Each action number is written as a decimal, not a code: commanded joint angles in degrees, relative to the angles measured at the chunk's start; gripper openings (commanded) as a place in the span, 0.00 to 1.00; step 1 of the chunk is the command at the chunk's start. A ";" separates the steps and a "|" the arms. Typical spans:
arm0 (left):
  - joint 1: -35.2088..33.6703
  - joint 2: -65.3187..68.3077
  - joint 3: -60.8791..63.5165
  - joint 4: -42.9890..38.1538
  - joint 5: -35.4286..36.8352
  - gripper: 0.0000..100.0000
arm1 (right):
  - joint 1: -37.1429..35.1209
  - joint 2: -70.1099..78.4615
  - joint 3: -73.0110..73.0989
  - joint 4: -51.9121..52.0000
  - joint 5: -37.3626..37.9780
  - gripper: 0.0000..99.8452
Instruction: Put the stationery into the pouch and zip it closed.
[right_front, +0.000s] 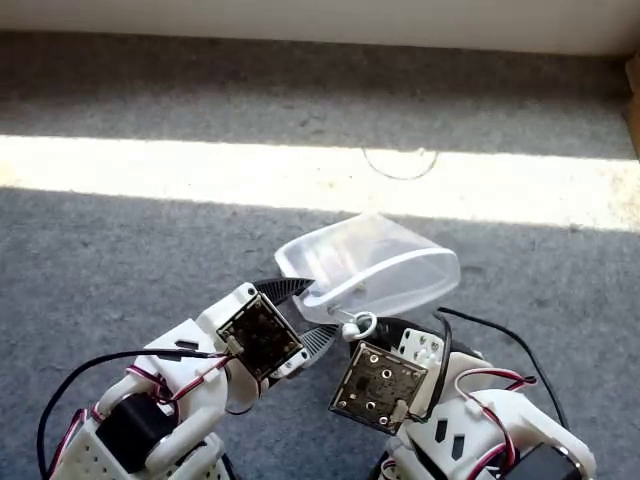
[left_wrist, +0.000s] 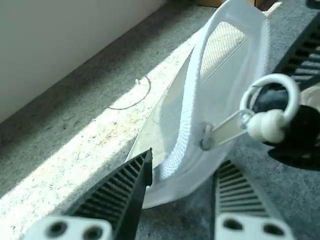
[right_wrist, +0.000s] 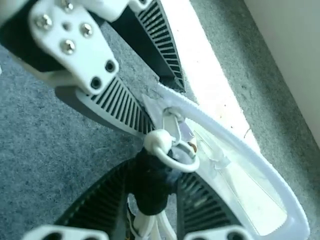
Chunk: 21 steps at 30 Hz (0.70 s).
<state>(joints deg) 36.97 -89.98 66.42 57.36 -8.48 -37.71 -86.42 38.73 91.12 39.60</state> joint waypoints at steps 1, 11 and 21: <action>1.54 -0.04 -0.66 -1.14 0.35 0.19 | 0.04 -0.13 -3.38 -0.40 0.35 0.01; 4.26 -0.04 -0.31 -1.32 0.35 0.11 | 0.04 -0.13 -3.38 -0.40 0.35 0.01; 4.44 -0.04 -0.22 -1.41 0.35 0.02 | 0.13 -0.13 -3.56 -0.48 0.00 0.01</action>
<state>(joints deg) 40.66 -89.63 66.42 57.27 -8.48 -37.71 -86.42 38.55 91.03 39.60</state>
